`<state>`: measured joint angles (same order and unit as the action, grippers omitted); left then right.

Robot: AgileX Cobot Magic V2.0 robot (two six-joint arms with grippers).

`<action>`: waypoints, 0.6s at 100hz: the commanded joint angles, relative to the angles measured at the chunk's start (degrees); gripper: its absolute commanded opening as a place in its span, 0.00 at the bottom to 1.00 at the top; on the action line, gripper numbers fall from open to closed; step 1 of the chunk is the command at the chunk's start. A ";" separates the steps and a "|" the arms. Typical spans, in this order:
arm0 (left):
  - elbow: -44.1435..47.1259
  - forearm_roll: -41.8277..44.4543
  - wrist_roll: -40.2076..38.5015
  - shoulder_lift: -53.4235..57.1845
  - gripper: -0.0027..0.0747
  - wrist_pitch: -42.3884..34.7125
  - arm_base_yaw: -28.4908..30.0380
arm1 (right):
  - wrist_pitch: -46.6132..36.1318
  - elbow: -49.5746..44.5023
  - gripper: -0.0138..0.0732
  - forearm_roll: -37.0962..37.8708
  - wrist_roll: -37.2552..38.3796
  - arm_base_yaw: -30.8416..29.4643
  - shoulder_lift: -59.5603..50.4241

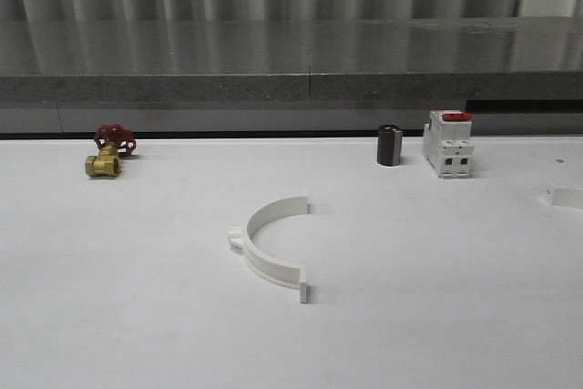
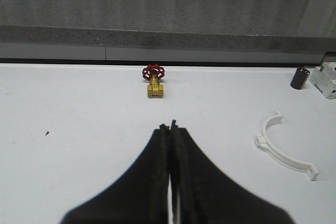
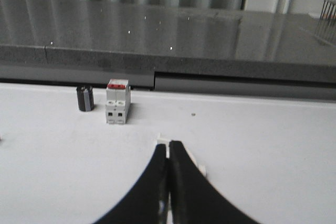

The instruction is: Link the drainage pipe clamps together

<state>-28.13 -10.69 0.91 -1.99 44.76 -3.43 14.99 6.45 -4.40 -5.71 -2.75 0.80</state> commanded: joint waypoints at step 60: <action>-1.19 -0.65 -0.44 -0.76 0.01 -4.22 0.02 | 24.03 35.51 0.19 -0.17 -0.15 -0.13 43.97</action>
<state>-28.13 -10.69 0.81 -1.99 44.79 -3.43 39.54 37.22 -4.40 -5.71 -2.75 39.81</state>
